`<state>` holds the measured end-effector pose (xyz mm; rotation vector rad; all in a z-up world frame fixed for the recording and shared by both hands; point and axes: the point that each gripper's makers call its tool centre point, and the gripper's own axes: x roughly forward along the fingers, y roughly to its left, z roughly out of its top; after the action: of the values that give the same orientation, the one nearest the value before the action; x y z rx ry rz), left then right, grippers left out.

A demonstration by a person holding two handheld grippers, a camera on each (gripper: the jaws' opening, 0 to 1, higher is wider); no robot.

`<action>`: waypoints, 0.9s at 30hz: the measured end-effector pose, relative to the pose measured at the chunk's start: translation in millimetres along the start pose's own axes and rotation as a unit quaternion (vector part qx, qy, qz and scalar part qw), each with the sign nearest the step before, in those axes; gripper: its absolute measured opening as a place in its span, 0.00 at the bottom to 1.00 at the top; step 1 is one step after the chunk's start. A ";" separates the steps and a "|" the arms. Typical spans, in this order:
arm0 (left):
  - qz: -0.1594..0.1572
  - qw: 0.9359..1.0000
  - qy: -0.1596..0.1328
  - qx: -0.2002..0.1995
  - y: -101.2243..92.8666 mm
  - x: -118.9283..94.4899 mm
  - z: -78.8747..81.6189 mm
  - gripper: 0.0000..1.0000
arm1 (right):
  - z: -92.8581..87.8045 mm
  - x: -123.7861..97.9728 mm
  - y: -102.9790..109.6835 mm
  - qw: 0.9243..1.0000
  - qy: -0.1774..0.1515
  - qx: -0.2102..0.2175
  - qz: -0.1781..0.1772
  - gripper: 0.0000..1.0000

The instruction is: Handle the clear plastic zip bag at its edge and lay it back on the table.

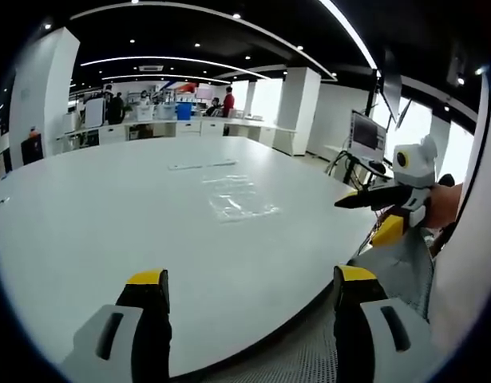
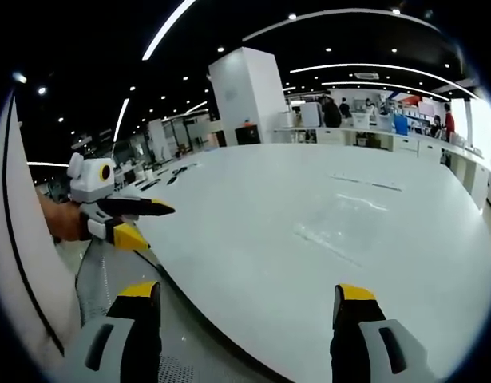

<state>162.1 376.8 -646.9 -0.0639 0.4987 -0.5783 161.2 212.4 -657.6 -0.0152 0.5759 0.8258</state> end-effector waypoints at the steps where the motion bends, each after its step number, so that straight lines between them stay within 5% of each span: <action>1: 0.000 1.000 0.000 0.000 -1.0 -0.3 0.7 0.83 | 0.1 0.0 -0.1 1.000 0.000 0.001 0.000 0.89; 27: -0.004 1.000 0.008 -0.016 -0.4 0.3 0.5 0.83 | 4.7 5.0 -12.0 1.000 0.014 0.002 0.003 0.88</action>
<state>162.3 376.3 -646.5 -0.0907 0.5241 -0.5786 174.5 208.7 -658.4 -0.0219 0.6037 0.8323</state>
